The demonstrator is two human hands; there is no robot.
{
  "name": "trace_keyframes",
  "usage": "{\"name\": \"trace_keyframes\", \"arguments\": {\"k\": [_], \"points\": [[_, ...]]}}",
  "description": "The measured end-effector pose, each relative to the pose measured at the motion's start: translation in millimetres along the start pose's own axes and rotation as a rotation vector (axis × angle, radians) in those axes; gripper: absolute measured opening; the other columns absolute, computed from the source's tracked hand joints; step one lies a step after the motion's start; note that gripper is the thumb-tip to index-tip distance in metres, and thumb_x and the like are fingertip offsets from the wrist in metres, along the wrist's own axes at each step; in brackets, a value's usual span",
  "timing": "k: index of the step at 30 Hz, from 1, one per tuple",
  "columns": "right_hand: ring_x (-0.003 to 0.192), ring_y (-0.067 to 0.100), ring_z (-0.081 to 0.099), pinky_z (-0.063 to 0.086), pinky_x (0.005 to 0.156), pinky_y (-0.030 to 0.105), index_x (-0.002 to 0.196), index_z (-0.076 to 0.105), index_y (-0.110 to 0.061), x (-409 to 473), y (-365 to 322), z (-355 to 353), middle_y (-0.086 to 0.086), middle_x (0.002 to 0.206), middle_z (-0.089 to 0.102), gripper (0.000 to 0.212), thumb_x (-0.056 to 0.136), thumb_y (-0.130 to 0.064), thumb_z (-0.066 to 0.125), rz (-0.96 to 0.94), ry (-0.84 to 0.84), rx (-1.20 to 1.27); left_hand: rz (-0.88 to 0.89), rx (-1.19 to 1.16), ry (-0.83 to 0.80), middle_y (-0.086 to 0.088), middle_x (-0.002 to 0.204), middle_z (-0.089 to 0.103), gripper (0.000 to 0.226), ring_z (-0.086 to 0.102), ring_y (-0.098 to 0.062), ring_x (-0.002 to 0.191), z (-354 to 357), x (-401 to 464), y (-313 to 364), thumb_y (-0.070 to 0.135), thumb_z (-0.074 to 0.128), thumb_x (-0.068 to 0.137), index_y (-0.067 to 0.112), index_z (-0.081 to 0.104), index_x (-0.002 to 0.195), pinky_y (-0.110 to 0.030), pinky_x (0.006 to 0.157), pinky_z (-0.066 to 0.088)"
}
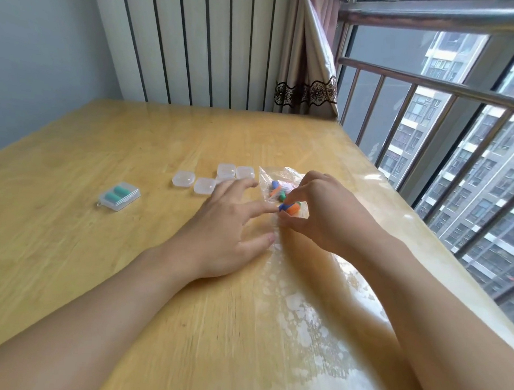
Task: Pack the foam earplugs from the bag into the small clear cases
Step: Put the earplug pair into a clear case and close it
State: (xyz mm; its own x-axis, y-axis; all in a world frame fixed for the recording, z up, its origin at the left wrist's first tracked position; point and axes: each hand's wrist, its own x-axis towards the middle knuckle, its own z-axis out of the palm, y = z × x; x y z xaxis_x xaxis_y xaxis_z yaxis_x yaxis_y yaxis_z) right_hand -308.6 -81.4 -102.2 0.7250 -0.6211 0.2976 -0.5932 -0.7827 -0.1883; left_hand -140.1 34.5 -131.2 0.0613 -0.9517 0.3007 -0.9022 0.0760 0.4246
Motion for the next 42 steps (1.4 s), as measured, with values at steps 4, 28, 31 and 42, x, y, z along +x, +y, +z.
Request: {"name": "trace_keyframes", "arguments": {"k": [4, 28, 31, 42], "points": [[0.104, 0.018, 0.053, 0.051, 0.081, 0.035, 0.122, 0.069, -0.032, 1, -1, -1, -0.005, 0.105, 0.057, 0.038, 0.089, -0.049, 0.067, -0.004, 0.026, -0.017, 0.016, 0.041, -0.049, 0.011, 0.158, 0.034, 0.063, 0.024, -0.009, 0.147, 8, 8, 1, 0.051, 0.056, 0.095, 0.042, 0.033, 0.152, -0.029, 0.120, 0.023], [0.082, 0.018, 0.055, 0.043, 0.065, 0.031, 0.097, 0.070, -0.022, 11, -6, 13, -0.002, 0.085, 0.053, 0.014, 0.086, -0.029, 0.064, 0.076, 0.043, 0.156, -0.027, -0.253, 0.296, 0.015, 0.116, 0.066, 0.036, 0.064, -0.004, 0.098, 5, 16, 4, 0.047, 0.068, 0.085, 0.033, 0.060, 0.117, -0.031, 0.090, 0.052], [0.072, 0.016, 0.055, 0.045, 0.062, 0.031, 0.075, 0.064, -0.026, 10, -7, 7, -0.002, 0.078, 0.057, 0.011, 0.076, -0.028, 0.075, 0.050, 0.088, 0.228, -0.148, -0.252, 0.279, 0.013, 0.138, 0.054, 0.064, 0.051, -0.005, 0.122, -6, 28, 6, 0.049, 0.076, 0.079, 0.030, 0.051, 0.135, -0.025, 0.098, 0.042], [0.073, 0.014, 0.058, 0.048, 0.059, 0.035, 0.104, 0.074, -0.027, 11, 2, 9, -0.008, 0.076, 0.060, 0.028, 0.080, -0.043, 0.073, 0.079, 0.044, 0.134, -0.261, -0.187, -0.059, 0.011, 0.102, 0.065, 0.033, 0.064, -0.018, 0.094, 8, 61, 4, 0.041, 0.048, 0.079, 0.039, 0.066, 0.107, -0.035, 0.077, 0.055]]}}
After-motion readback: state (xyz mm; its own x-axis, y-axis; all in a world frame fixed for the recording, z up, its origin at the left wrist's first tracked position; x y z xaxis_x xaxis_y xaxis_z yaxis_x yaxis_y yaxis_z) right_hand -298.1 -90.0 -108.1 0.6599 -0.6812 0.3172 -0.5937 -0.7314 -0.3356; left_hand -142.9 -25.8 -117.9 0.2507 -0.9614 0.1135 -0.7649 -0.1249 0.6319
